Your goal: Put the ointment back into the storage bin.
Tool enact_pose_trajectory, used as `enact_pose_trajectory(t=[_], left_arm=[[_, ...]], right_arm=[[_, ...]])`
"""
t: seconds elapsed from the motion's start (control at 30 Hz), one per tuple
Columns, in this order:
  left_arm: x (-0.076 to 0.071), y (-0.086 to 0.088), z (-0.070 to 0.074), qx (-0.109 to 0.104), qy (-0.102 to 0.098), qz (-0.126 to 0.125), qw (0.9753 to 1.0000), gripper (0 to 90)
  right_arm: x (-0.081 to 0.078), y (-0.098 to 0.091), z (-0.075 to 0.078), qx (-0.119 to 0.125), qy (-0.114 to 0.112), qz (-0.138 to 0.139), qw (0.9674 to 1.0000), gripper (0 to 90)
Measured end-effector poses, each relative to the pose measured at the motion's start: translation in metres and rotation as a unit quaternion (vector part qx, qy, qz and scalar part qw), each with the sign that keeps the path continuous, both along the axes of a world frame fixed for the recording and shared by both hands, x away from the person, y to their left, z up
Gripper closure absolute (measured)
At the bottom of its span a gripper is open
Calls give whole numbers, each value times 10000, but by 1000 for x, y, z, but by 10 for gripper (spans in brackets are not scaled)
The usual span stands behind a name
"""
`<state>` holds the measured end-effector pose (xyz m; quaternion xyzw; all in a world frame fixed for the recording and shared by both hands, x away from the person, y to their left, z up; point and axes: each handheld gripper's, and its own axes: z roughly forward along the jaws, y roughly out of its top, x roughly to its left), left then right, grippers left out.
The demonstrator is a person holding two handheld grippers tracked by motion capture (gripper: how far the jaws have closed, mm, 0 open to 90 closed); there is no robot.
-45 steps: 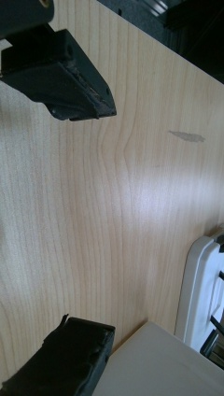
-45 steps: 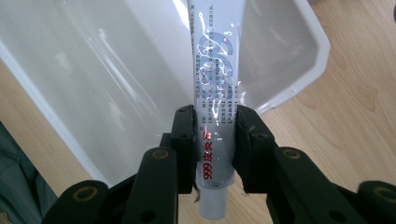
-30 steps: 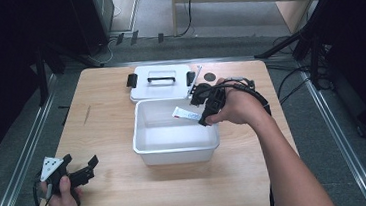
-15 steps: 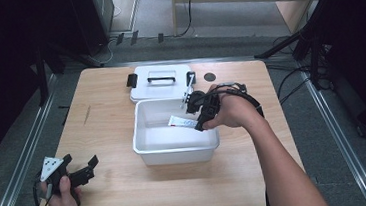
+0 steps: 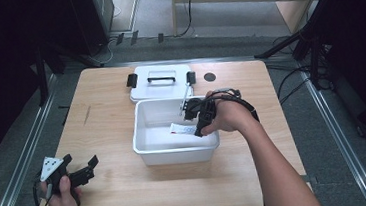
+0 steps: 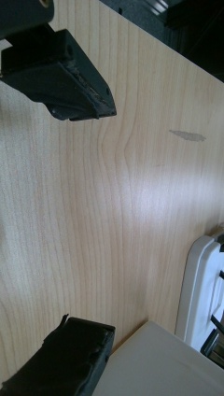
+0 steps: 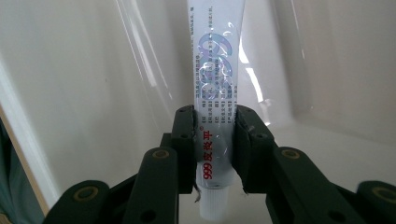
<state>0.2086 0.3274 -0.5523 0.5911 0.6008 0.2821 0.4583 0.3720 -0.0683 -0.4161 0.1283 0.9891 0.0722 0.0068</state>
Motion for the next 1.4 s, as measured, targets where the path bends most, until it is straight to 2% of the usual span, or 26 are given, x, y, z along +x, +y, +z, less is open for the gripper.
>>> enact_pose_trajectory(t=[0.3, 0.57, 0.63, 0.9, 1.03, 1.2, 1.4], left_arm=[[0, 0, 0, 5, 2, -3, 10000, 2], [0, 0, 0, 2, -2, -7, 10000, 2], [0, 0, 0, 0, -9, -11, 10000, 2], [0, 0, 0, 6, 5, -14, 10000, 2], [0, 0, 0, 1, 7, -22, 10000, 1], [0, 0, 0, -5, 12, -32, 10000, 1], [0, 0, 0, -15, 16, -47, 10000, 2]], right_arm=[[-1, 9, -16, -349, 87, 74, 9993, 724], [-1, 20, -29, -764, 86, 155, 9969, 724], [-2, 21, -30, -820, 99, 105, 9965, 724], [-2, 28, -35, -925, 150, 188, 9954, 723], [-3, 29, -41, -1053, 228, 197, 9940, 722], [-2, 29, -42, -1069, 221, 227, 9938, 722], [-4, 30, -44, -1184, 329, 331, 9919, 721]])
